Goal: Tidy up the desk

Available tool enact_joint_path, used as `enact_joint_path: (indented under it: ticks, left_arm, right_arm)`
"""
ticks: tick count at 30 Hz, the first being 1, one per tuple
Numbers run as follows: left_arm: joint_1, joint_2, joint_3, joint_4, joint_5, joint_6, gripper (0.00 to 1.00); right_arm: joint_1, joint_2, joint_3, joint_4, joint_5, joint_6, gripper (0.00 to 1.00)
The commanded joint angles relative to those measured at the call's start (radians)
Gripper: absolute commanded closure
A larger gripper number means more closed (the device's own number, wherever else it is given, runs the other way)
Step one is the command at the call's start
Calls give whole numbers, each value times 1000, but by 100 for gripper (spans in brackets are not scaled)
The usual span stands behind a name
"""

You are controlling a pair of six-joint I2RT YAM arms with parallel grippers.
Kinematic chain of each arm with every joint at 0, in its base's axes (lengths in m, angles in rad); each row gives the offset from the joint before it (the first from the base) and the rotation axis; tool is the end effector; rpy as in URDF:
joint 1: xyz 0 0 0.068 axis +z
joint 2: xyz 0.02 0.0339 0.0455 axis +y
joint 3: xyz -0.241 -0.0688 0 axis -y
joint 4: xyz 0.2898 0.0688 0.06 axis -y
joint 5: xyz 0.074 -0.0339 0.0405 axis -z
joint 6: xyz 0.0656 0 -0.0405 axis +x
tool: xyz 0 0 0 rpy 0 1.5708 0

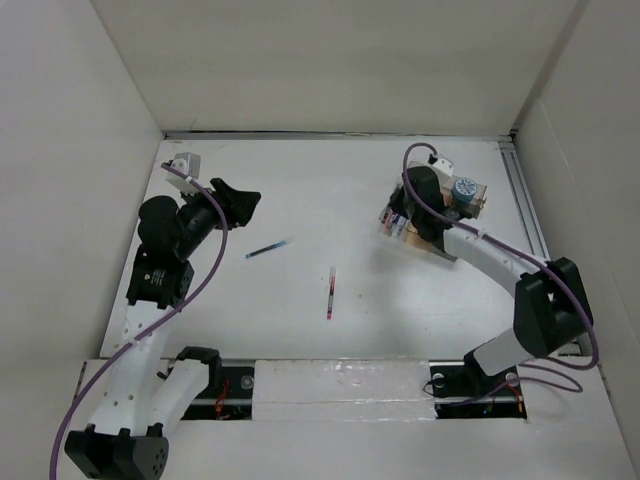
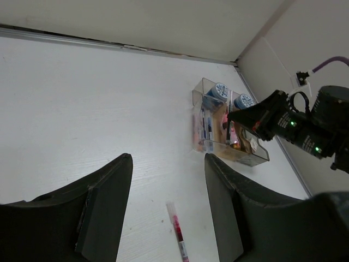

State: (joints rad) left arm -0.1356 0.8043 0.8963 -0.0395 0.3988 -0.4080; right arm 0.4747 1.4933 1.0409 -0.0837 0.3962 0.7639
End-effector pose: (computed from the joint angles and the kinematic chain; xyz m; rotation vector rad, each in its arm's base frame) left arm 0.2642 -0.0618 0.3805 0.1154 1.5639 -0.7325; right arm 0.3708 0.1621 0.2124 0.5313 2.0105 0.3447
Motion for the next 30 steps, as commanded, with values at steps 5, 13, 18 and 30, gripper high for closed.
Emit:
enact_joint_path:
  ticks: [5,13,18,30]
  left_arm:
    - [4,-14,-8,55,21,-3,48]
    - [4,-5,-5,58,26,-3,48]
    - [4,-4,-5,58,25,-3,48]
    - [4,-13,-5,55,15,0,48]
  right_arm:
    - [-145,137,133,59,-48,26,100]
    - [-154,179,104,58,-77,52,78]
    - [-134,122,73,59,-70,57,51]
    - [184,-10,-145,87,-105,-5,100]
